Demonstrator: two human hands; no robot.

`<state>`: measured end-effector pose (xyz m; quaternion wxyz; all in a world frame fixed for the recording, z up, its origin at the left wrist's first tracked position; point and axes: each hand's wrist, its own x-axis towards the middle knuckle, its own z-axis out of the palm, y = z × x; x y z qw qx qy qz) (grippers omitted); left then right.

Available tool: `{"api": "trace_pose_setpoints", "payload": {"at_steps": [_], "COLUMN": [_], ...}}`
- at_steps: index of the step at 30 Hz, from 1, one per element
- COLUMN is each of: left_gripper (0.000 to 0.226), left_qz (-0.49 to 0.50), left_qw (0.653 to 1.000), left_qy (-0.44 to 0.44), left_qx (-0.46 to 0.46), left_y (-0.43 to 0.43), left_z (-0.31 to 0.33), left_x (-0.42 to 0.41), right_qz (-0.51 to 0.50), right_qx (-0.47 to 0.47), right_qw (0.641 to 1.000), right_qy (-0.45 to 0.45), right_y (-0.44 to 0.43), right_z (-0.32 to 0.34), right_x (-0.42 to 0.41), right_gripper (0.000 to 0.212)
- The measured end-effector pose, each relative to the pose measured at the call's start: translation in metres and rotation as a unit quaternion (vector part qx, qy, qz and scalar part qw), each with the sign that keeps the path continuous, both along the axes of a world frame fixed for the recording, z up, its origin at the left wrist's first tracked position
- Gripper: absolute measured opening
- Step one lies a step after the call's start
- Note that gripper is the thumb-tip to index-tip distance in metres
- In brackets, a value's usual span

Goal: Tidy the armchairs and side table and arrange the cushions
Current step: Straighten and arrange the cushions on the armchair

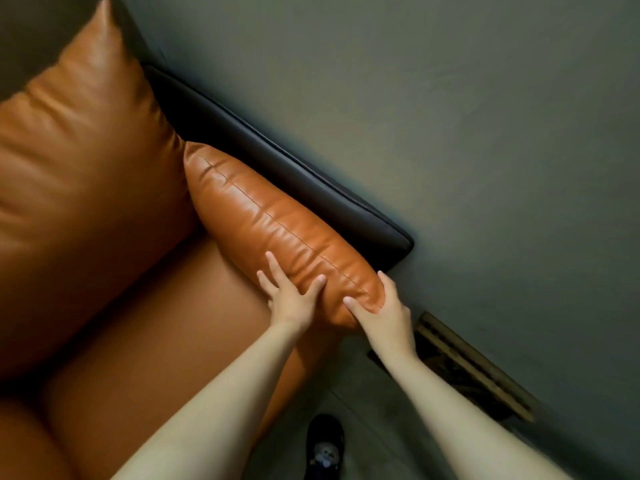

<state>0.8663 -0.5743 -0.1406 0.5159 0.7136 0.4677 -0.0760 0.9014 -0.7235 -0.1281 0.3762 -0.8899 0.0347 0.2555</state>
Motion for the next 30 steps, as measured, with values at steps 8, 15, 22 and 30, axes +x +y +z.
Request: {"api": "trace_pose_setpoints", "payload": {"at_steps": [8,15,22,30], "left_gripper": [0.101,0.101,0.099,0.092], "left_qz": [-0.011,-0.020,-0.064,-0.091], "left_qw": [1.000,1.000,0.997,0.993], "left_qy": [0.006,0.000,-0.024,-0.073], "left_qx": [-0.005,0.002,0.018,0.033], "left_y": [0.035,0.031,0.028,0.019], "left_z": [0.006,0.008,0.018,0.028], "left_x": [0.025,0.012,-0.008,-0.041], "right_qz": [-0.030,0.003,0.023,0.023], "right_qx": [-0.003,-0.001,-0.014,-0.010], "right_qw": [0.999,1.000,0.999,0.998], "right_qy": [-0.042,-0.029,-0.021,-0.053], "right_y": [0.051,0.033,0.027,0.017], "right_z": [0.010,0.004,0.007,0.014], "right_x": [0.022,0.020,0.015,-0.008], "right_gripper": [0.072,0.070,0.077,0.076]}}
